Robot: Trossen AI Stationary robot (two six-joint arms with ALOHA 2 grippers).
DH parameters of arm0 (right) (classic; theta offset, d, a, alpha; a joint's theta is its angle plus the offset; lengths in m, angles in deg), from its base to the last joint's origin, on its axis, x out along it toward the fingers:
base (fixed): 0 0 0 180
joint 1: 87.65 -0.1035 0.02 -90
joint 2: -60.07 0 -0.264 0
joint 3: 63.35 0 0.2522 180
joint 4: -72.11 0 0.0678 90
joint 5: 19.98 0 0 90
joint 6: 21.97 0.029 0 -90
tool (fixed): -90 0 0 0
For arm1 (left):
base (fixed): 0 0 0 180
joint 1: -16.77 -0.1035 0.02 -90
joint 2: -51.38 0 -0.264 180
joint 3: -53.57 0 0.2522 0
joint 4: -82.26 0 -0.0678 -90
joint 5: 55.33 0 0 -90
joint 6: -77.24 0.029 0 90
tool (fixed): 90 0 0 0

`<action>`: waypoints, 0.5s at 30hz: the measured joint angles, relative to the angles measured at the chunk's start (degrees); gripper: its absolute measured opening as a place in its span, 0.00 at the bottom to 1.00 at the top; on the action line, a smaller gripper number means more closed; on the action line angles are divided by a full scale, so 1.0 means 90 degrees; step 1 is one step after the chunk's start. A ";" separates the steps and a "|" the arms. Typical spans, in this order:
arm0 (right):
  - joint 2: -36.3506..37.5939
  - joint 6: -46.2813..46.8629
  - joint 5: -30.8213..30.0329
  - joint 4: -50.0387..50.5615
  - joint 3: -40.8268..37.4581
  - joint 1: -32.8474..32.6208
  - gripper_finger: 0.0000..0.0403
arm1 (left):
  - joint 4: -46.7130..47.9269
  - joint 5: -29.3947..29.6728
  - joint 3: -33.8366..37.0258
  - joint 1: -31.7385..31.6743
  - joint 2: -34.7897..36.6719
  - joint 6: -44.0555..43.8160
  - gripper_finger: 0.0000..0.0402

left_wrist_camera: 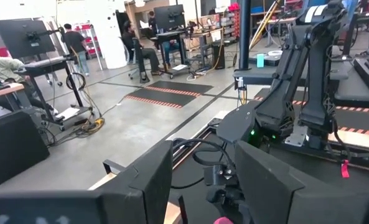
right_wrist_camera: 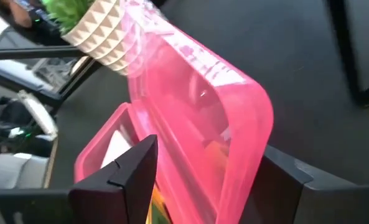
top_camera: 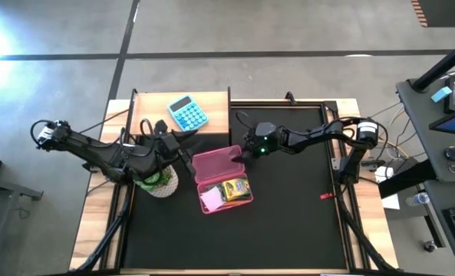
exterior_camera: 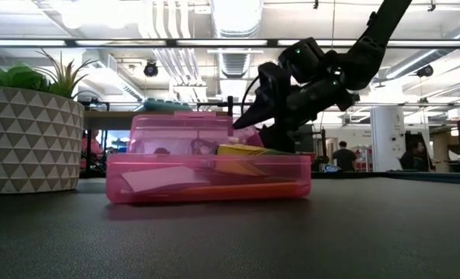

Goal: Pack school essentials
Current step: Close the pink box

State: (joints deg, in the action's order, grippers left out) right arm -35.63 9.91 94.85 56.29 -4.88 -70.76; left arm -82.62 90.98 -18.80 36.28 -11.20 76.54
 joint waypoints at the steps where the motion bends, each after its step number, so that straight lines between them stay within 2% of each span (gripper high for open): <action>1: 0.0005 0.0050 0.0099 0.0001 0.0000 0.0000 0.52 | 0.0040 0.0002 0.0000 0.0000 0.0002 -0.0021 0.39; 10: 0.0561 0.0199 0.0416 0.0020 0.0000 -0.0019 0.52 | 0.0149 0.0007 0.0000 -0.0002 0.0027 -0.0106 0.39; 15: 0.0907 0.0221 0.0443 0.0018 0.0000 -0.0162 0.52 | 0.0753 0.0006 0.0000 -0.0094 0.0029 -0.0790 0.39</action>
State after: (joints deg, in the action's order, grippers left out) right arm -27.47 11.90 98.84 56.45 -4.88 -72.23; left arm -75.84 91.03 -18.80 35.43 -10.94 69.42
